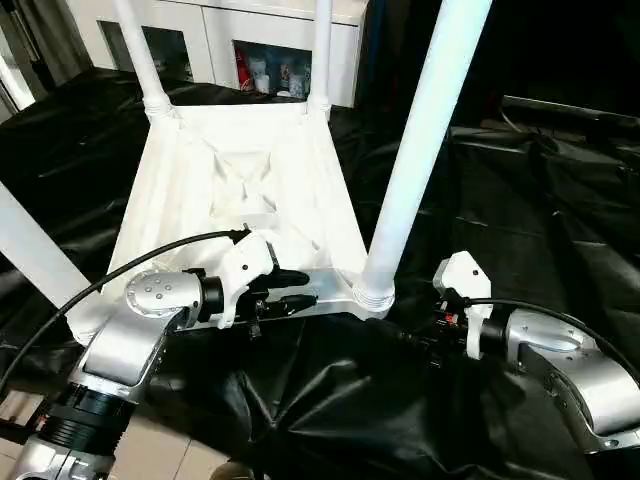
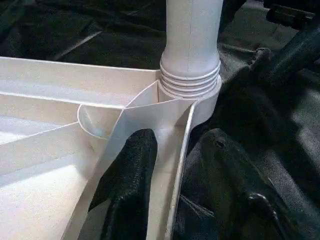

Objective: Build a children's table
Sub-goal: Rotate leg to tighten

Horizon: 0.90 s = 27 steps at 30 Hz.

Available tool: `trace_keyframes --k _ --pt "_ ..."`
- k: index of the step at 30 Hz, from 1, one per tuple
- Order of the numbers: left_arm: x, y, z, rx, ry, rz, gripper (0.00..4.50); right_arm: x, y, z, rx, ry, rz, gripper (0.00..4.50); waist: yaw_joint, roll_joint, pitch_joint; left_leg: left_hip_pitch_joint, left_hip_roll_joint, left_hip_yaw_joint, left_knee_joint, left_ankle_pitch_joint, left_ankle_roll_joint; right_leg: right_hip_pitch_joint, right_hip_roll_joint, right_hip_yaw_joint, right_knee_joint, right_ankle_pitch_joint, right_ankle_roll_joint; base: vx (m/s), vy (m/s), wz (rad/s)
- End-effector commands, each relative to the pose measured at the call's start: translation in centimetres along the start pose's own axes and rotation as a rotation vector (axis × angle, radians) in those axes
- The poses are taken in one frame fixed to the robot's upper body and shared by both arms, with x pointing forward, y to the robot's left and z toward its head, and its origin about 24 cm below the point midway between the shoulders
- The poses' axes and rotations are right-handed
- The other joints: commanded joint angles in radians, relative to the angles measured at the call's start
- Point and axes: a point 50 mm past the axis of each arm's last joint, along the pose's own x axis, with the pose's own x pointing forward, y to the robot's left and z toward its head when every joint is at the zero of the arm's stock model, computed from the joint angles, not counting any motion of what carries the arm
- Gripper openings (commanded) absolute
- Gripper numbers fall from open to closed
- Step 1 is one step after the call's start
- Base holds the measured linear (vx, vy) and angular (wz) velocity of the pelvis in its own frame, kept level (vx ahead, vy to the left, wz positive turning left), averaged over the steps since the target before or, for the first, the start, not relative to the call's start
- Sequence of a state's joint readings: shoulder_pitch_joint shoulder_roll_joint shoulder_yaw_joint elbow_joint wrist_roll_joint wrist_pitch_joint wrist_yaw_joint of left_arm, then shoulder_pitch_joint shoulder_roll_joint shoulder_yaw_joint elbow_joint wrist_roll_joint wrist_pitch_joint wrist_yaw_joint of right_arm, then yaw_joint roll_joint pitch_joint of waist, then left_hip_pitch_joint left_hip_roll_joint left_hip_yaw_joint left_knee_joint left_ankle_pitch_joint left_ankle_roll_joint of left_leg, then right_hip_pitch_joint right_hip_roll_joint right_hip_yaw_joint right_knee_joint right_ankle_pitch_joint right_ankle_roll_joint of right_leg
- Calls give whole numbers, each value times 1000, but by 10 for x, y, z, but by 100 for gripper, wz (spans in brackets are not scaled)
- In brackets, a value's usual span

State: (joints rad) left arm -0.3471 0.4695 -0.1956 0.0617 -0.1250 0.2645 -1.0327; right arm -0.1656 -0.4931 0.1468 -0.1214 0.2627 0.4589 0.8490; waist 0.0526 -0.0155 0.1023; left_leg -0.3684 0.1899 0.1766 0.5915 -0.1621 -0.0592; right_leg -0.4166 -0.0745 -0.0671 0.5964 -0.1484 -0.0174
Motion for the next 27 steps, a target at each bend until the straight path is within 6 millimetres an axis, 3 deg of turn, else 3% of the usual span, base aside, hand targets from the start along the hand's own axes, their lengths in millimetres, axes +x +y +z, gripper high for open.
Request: trace_keyframes --k 1,27 --pt "0 -2 0 1 6 -11 172 0 3 7 -34 -18 17 450 2 2 -75 12 29 -15 -72 -335 18 43 -58 41 -94 -492 -107 0 0 0" --pt "0 -2 0 1 6 -11 172 0 3 7 -34 -18 17 450 2 1 -74 12 29 -15 -72 -334 18 43 -58 41 -95 -497 -105 0 0 0"
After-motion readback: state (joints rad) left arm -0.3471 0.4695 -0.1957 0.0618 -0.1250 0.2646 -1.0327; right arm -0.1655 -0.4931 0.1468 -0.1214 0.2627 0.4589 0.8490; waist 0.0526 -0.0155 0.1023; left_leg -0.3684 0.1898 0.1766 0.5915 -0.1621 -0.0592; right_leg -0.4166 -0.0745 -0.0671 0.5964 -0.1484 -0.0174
